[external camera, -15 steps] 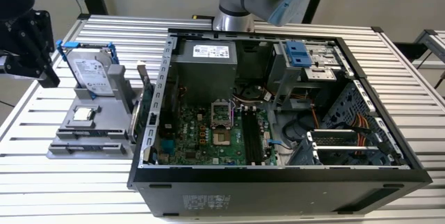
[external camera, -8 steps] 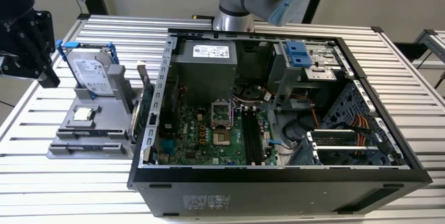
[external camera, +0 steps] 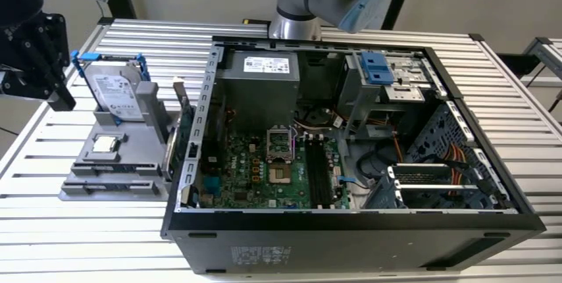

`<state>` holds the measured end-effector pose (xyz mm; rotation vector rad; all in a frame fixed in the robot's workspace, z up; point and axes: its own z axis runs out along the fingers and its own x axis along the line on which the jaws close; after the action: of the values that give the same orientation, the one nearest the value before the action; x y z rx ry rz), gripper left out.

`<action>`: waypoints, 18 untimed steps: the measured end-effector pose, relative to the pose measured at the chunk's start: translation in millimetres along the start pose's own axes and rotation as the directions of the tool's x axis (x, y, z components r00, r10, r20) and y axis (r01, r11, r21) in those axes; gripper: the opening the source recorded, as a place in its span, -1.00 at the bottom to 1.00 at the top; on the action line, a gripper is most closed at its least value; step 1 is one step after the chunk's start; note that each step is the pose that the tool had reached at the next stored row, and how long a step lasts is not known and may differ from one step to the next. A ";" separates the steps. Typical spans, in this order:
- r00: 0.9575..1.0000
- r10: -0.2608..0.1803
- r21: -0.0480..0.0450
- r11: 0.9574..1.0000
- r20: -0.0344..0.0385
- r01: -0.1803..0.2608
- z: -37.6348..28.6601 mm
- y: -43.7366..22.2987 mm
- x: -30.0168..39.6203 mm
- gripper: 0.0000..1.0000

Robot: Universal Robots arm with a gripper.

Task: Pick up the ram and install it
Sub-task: 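Pick up the ram and move it above insertion slot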

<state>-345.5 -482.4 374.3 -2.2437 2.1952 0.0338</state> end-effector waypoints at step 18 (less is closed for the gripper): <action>1.000 0.000 0.000 1.000 -0.001 0.000 4.5 -0.1 0.4 1.00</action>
<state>-345.4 -482.7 369.8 -2.2440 2.1954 0.0332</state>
